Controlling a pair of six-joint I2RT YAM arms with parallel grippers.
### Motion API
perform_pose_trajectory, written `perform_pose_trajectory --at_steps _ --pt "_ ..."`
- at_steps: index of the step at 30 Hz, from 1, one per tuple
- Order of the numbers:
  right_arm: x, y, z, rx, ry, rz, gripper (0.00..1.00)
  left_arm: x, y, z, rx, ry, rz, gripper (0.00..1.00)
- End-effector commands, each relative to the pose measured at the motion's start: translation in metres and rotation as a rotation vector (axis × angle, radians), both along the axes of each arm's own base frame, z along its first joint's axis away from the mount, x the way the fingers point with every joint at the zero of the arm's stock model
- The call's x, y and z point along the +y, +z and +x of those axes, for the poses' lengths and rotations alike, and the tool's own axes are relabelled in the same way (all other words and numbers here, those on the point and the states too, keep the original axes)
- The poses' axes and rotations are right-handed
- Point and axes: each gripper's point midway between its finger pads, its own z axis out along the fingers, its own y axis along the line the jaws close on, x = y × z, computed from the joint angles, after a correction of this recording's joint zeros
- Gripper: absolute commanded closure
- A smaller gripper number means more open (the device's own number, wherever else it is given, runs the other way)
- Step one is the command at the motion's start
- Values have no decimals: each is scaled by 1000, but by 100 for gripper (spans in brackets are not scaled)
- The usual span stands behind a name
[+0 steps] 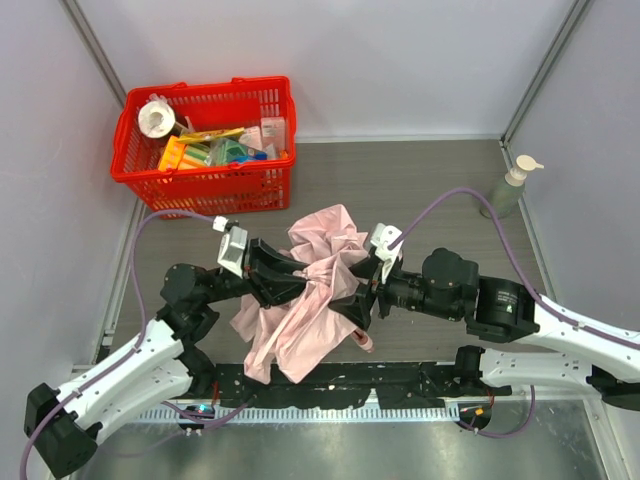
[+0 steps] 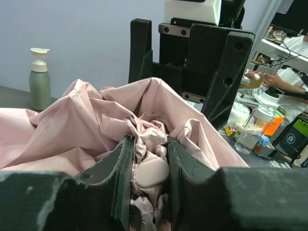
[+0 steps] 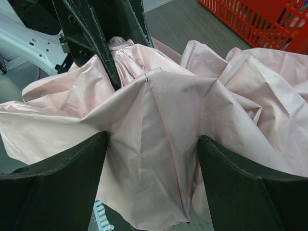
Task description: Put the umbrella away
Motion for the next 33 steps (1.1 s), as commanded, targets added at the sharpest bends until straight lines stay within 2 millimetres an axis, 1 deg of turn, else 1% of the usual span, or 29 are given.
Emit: perform_pose_trajectory --at_steps 1,6,7,10,16,19,20,21,22,25,26,29,33 --pt "12 3 6 -22 -13 36 19 9 49 -13 -102 -33 -148 100" --pt "15 -12 15 -19 -52 -2 19 8 54 -12 -90 -44 -168 100" --pt "16 -11 16 -18 -61 8 18 8 54 -13 -86 -47 -171 100" --pt "17 -19 28 -11 -132 -4 18 6 54 -12 -71 -54 -173 100" --pt "15 -37 43 -1 -224 -67 18 6 55 -11 -53 -56 -185 100" --pt "15 -41 47 -23 -235 -75 18 5 57 -9 -32 -66 -193 100" --pt "17 -38 48 -33 -235 -59 18 4 56 -8 -14 -72 -196 100" --pt "19 -40 47 -38 -221 -64 18 3 57 -7 2 -75 -202 100" --pt "22 -37 47 -48 -212 -47 18 3 58 -6 19 -79 -209 100" --pt "30 -38 46 -50 -188 -35 17 4 61 -6 70 -102 -251 100" --pt "33 -37 46 -52 -185 -23 16 4 61 -6 81 -107 -265 100" --pt "35 -47 50 -48 -206 -33 14 6 65 -11 99 -141 -287 100" --pt "32 -57 62 -56 -278 -76 13 4 64 -13 131 -167 -280 100"
